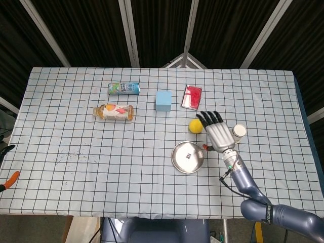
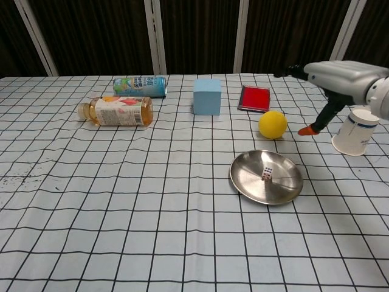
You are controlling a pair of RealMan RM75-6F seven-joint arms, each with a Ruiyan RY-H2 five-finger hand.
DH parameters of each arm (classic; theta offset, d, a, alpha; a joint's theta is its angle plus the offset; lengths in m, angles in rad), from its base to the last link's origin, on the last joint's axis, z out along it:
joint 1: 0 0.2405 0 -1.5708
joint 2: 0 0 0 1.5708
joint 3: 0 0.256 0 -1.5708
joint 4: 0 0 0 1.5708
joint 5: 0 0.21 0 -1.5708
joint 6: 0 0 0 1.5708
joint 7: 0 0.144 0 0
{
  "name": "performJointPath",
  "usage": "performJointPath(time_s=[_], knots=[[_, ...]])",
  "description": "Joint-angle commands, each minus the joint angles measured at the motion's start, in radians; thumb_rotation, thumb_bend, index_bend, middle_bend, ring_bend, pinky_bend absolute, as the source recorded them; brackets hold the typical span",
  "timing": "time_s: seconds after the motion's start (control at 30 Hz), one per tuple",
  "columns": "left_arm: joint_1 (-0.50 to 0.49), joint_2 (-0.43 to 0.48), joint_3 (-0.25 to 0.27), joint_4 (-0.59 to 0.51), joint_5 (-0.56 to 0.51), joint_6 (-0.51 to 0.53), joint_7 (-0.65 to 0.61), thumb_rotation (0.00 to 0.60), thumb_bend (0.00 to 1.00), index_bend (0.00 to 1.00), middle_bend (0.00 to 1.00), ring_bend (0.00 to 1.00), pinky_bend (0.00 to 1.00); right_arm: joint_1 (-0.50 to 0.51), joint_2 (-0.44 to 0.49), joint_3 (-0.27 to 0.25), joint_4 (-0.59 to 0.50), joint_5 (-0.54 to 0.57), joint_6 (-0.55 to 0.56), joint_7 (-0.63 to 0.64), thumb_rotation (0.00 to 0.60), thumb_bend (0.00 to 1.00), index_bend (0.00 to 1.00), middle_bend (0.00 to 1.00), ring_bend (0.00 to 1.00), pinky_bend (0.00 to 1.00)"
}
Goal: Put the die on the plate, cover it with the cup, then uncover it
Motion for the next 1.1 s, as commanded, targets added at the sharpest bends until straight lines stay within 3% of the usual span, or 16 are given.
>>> performJointPath(time_s=[0.03,0.23,0.67,1.1], knots=[[0.000,0.000,0.000,-0.001,-0.001,0.000,0.001,0.600,0.38,0.18,0.00,0.00,0.02,-0.008,0.036,0.017,0.044,0.059,-0.023,0.019,0.600,0.19,0.07,0.07,0.04,0.00],[0.001,-0.001,-0.002,-0.002,-0.004,0.000,0.004,0.600,0.38,0.18,0.00,0.00,0.02,-0.021,0.090,-0.015,0.054,0.107,-0.086,0.029,0.600,0.19,0.12,0.08,0.04,0.00],[-0.002,-0.002,-0.005,-0.005,-0.014,-0.010,0.009,0.600,0.38,0.19,0.00,0.00,0.02,-0.028,0.112,-0.027,0.132,0.108,-0.095,0.072,0.600,0.19,0.34,0.25,0.09,0.00],[-0.004,-0.004,-0.003,-0.008,-0.011,-0.015,0.021,0.600,0.38,0.19,0.00,0.00,0.02,-0.012,0.132,-0.040,0.152,0.133,-0.135,0.063,0.600,0.19,0.35,0.27,0.09,0.00]])
